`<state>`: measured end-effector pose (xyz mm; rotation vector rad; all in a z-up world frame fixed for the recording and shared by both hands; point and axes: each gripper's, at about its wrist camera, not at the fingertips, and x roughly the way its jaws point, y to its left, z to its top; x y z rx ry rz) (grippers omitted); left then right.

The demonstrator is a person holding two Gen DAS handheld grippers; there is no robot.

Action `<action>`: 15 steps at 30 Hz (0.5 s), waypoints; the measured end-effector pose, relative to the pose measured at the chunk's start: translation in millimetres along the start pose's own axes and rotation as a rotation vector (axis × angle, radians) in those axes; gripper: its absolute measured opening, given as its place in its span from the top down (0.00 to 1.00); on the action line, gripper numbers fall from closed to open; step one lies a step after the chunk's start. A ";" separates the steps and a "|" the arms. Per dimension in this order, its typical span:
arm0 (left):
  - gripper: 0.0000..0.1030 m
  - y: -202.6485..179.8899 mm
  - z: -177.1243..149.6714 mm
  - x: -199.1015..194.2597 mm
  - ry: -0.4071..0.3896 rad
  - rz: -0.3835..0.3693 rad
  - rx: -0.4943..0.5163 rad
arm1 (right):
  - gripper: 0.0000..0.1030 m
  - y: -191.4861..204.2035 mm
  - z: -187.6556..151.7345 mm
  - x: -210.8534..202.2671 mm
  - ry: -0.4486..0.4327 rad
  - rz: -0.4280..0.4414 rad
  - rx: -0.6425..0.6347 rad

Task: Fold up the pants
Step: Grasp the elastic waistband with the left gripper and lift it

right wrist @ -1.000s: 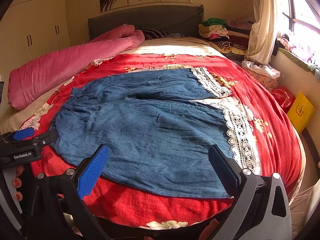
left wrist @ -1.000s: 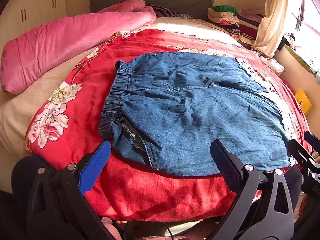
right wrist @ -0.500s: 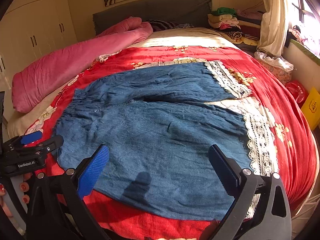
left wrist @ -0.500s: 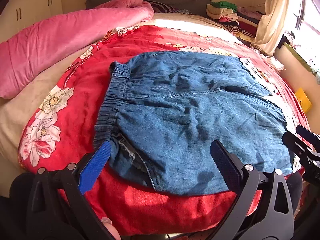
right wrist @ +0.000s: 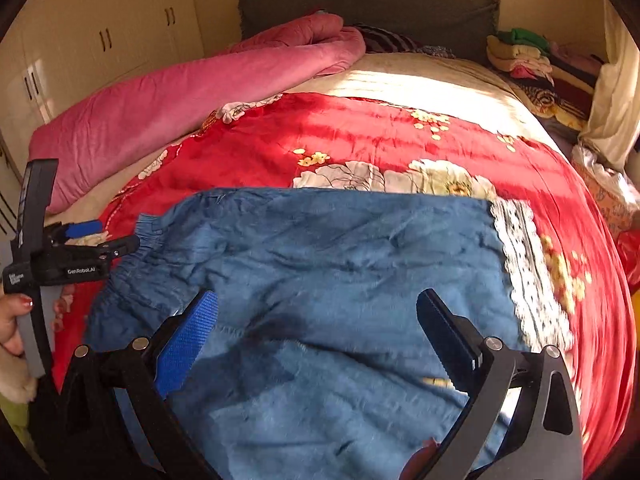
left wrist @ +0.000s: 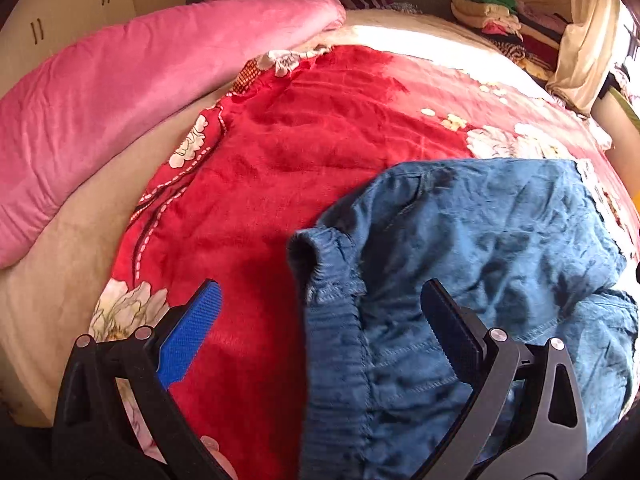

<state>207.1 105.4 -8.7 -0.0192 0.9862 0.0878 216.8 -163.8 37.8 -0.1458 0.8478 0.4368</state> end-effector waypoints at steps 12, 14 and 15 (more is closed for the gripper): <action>0.60 3.1 20.7 53.4 0.032 -0.132 0.083 | 0.04 -3.1 68.6 110.9 0.127 0.076 -0.159; 0.75 -0.7 25.1 57.6 0.016 -0.124 0.111 | 0.04 -1.5 73.9 125.7 0.135 0.055 -0.182; 0.80 -1.4 27.2 59.7 0.015 -0.137 0.114 | 0.04 0.2 75.4 132.1 0.142 0.061 -0.201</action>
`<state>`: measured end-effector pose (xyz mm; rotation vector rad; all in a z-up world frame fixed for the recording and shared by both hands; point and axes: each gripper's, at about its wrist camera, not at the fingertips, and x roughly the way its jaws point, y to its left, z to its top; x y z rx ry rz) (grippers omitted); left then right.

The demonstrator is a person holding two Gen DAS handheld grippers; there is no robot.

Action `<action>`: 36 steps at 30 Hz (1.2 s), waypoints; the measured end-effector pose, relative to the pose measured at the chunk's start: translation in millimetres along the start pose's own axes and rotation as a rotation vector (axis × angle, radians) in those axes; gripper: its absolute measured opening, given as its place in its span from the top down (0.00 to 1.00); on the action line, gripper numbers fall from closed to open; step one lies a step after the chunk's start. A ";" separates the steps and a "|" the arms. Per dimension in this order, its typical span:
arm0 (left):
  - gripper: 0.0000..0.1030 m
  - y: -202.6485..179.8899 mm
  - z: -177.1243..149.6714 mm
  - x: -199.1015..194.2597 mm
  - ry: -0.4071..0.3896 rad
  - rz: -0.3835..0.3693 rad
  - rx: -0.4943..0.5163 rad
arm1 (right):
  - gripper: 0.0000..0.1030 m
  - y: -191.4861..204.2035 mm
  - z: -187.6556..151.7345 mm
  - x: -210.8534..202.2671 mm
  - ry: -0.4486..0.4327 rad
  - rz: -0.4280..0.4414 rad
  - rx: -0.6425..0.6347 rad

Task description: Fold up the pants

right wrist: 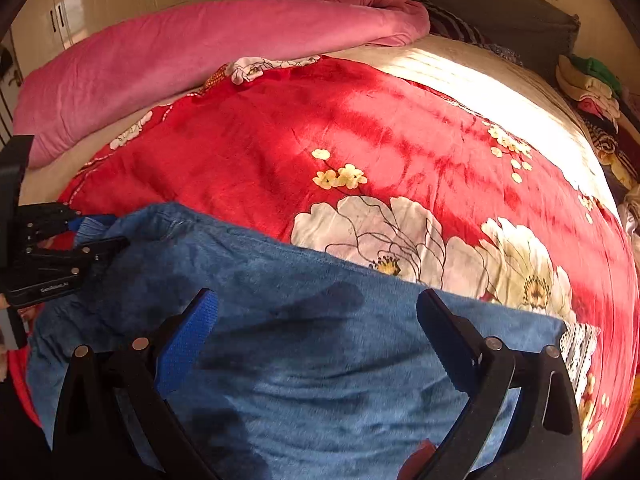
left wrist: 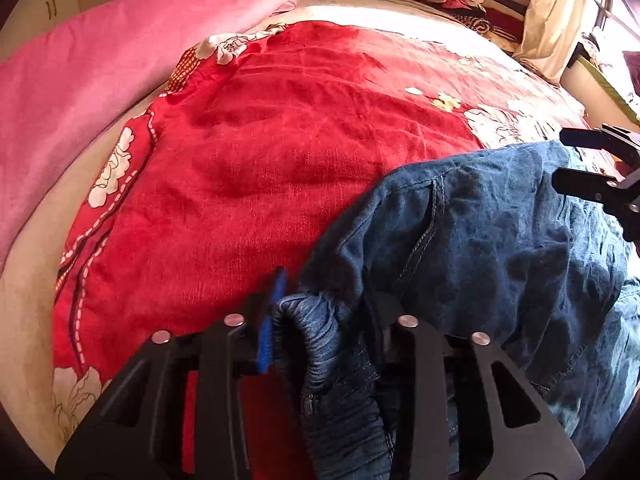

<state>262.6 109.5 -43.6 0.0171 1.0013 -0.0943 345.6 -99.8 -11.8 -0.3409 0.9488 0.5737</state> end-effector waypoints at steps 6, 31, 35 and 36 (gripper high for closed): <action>0.85 9.5 4.7 -11.0 -0.045 -0.097 -0.050 | 0.05 12.0 11.6 34.0 0.047 0.019 -0.170; 0.84 10.0 -12.0 -88.8 -0.233 -0.201 0.001 | 0.96 42.3 -47.6 -107.5 -0.233 0.189 -0.042; 0.83 3.1 -30.9 -118.7 -0.273 -0.230 0.030 | 0.96 56.7 -76.9 -135.2 -0.268 0.225 -0.022; 0.83 0.7 -37.5 -124.6 -0.281 -0.233 0.040 | 0.96 60.3 -86.5 -140.9 -0.272 0.235 -0.017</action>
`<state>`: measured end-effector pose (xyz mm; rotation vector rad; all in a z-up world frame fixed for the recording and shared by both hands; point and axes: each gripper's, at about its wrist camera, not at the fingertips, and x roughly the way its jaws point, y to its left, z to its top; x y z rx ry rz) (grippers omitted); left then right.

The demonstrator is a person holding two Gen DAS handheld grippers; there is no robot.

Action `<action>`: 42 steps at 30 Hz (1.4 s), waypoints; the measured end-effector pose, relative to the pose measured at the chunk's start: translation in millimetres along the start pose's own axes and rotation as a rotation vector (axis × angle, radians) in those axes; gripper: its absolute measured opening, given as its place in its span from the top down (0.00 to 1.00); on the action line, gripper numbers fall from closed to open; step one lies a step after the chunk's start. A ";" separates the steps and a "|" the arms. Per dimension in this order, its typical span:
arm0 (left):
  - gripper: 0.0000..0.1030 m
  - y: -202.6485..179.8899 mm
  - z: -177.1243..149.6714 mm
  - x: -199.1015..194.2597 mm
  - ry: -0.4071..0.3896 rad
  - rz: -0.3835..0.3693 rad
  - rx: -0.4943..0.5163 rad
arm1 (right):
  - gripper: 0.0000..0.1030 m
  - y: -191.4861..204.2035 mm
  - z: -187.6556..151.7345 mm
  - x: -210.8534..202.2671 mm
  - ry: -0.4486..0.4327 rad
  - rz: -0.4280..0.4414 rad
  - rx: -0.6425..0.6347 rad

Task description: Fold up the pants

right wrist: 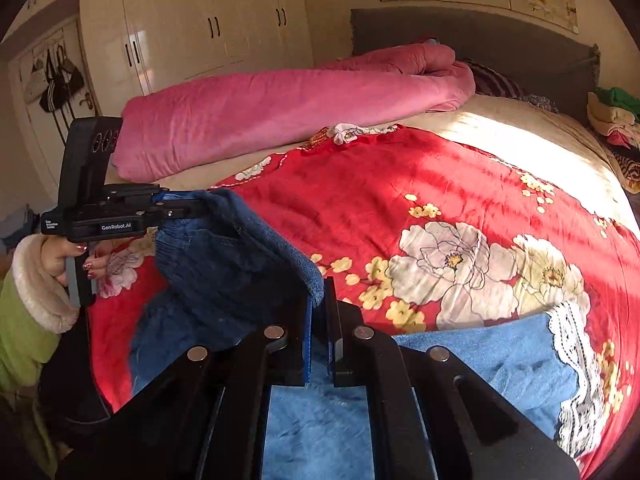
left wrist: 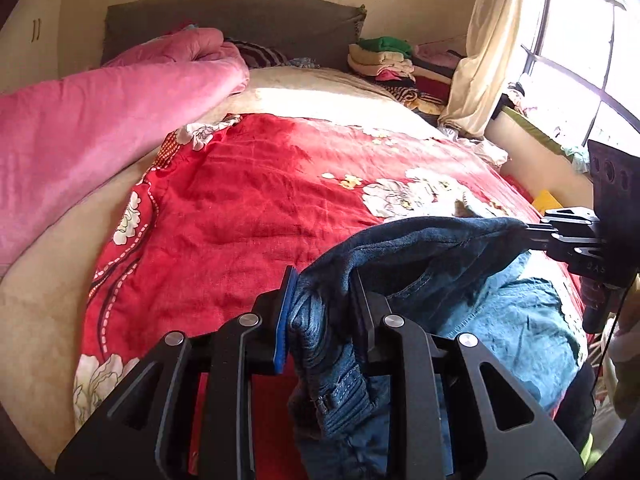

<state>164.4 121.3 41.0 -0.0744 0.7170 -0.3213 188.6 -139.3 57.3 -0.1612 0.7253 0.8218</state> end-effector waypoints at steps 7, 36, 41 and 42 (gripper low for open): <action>0.83 -28.7 -45.6 -37.7 0.016 -0.029 0.017 | 0.96 37.9 -59.4 -30.9 -0.010 0.069 0.042; 0.51 -44.6 -122.8 -68.3 0.173 0.142 -0.065 | 0.93 90.7 -169.1 -2.4 0.138 0.111 0.186; 0.33 -35.0 -125.1 -91.3 0.154 0.161 -0.108 | 0.90 98.2 -166.6 -5.8 0.141 0.095 0.151; 0.33 -34.6 -124.5 -97.2 0.144 0.162 -0.111 | 0.89 99.8 -167.0 -6.3 0.140 0.091 0.148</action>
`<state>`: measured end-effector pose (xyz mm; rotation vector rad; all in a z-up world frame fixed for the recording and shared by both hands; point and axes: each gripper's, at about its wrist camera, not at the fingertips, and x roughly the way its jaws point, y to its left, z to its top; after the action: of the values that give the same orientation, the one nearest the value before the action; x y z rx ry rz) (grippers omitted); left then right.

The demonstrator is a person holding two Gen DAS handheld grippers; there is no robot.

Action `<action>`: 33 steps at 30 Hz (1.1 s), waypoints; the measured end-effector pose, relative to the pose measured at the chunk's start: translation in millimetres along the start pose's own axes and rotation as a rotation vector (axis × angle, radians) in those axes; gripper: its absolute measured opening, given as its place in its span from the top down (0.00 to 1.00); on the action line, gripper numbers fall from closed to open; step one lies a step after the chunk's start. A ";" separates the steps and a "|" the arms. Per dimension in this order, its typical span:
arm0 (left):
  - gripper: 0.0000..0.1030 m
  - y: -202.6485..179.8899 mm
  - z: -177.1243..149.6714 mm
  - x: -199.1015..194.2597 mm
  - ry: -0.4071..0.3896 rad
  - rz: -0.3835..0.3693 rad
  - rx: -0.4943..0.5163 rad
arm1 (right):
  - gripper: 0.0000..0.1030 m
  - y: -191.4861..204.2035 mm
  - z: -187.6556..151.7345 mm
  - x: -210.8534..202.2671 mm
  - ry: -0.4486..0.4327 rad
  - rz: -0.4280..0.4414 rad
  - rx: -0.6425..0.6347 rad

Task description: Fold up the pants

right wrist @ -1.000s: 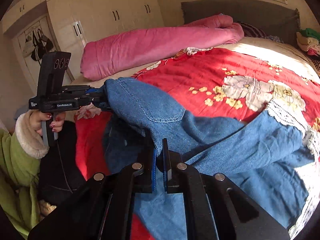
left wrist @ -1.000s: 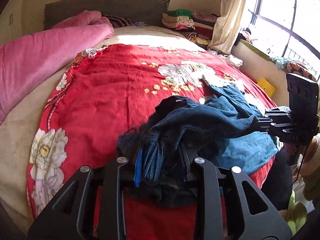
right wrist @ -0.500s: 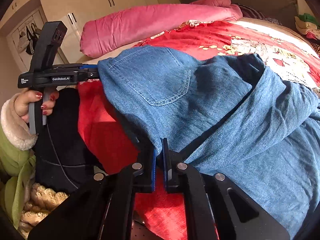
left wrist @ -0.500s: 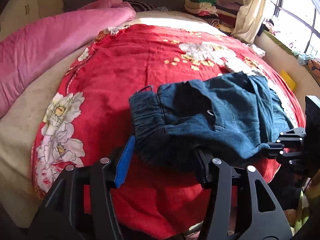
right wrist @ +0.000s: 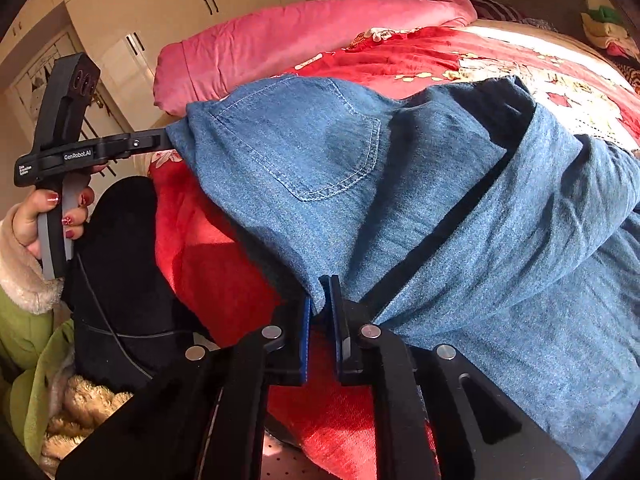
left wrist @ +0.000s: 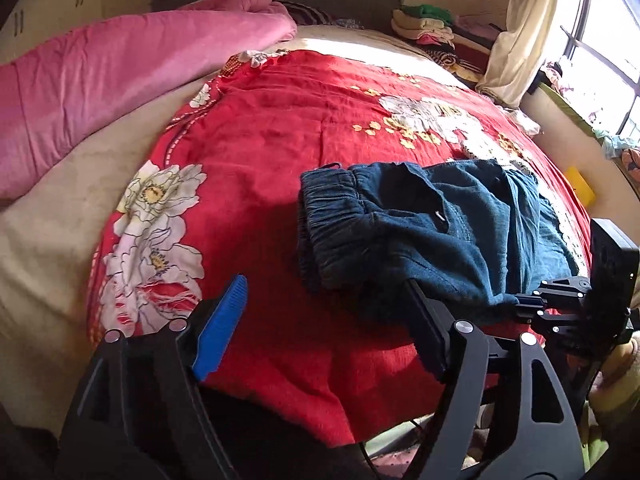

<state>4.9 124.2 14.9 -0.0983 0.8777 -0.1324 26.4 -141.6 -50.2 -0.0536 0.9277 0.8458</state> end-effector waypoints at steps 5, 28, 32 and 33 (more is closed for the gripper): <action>0.33 -2.7 11.4 -36.2 -0.096 -0.012 -0.011 | 0.88 -0.3 -3.6 -0.3 0.010 -0.005 0.015; 0.75 -45.7 1.9 87.8 0.159 -0.143 0.041 | 0.74 -21.8 12.8 6.5 0.033 -0.094 0.159; 0.75 -49.6 1.8 95.5 0.152 -0.135 0.058 | 0.74 -27.7 5.2 7.3 -0.002 -0.062 0.193; 0.75 -49.3 1.9 95.5 0.143 -0.139 0.057 | 0.74 -27.6 5.0 7.4 -0.003 -0.062 0.190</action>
<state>63.0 60.7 -49.5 -0.0975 1.0091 -0.2972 50.4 -154.0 -60.9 0.0833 0.9949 0.6975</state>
